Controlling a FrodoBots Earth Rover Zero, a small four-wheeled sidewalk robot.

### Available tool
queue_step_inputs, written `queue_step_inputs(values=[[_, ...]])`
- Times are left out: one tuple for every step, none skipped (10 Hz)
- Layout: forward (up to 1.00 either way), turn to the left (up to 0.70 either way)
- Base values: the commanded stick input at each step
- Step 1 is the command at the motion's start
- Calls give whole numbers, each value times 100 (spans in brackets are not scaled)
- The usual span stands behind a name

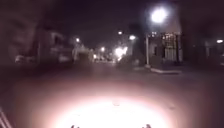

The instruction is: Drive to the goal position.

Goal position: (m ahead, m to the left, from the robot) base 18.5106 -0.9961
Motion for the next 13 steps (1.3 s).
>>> queue_step_inputs(values=[[100,0],[100,0],[100,0],[100,0],[100,0],[100,0],[100,0],[100,0],[100,0],[100,0],[100,0],[100,0],[100,0]])
